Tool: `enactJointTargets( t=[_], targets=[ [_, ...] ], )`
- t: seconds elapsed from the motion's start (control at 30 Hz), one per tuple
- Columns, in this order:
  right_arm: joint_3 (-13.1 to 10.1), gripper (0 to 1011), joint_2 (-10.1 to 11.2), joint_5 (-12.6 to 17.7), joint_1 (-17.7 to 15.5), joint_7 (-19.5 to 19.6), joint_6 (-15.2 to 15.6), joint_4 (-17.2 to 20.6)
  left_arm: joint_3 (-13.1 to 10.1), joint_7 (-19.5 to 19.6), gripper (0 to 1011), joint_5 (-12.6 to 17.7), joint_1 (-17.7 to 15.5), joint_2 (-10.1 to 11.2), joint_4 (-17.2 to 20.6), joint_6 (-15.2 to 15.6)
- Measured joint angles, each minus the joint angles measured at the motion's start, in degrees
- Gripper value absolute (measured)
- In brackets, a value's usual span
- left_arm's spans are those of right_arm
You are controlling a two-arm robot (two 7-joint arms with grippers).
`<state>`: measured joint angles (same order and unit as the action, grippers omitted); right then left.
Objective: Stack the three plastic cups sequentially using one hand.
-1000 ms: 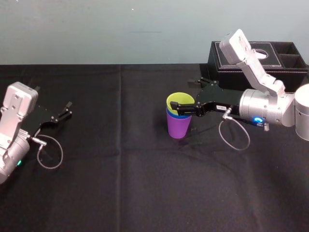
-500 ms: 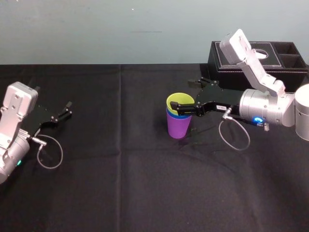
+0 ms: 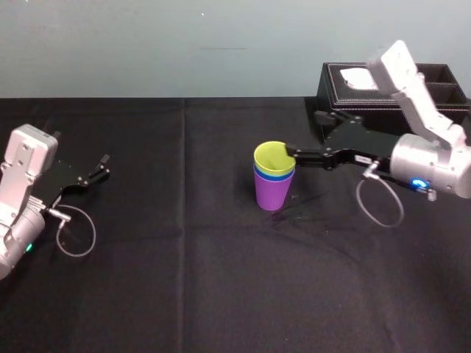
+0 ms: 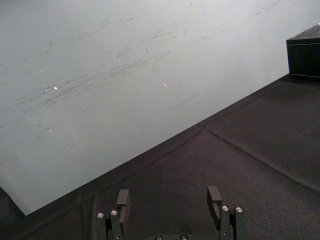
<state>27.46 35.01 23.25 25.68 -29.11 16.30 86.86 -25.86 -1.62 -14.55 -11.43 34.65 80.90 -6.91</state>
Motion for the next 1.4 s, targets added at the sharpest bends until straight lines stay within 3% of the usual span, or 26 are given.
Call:
enactJointTargets(
  t=[0.2, 0.43, 0.8, 1.4],
  targets=[
    [-2.8, 1003, 1.4, 0.6, -2.5, 1.6, 0.2, 0.3, 0.0, 0.0, 1012, 0.0, 0.0, 0.0, 0.0, 0.0],
    [-4.4, 1003, 2.1, 0.5, -4.0, 2.0, 0.7, -0.7, 0.0, 0.0, 1011, 0.0, 0.0, 0.0, 0.0, 0.0],
    [-5.0, 1003, 1.9, -0.3, -4.4, 2.0, 2.2, -4.2, 0.0, 0.0, 1011, 0.0, 0.0, 0.0, 0.0, 0.0],
    [-5.0, 1003, 2.0, -0.3, -4.4, 1.9, 2.2, -3.9, 0.0, 0.0, 1011, 0.0, 0.0, 0.0, 0.0, 0.0]
  ],
)
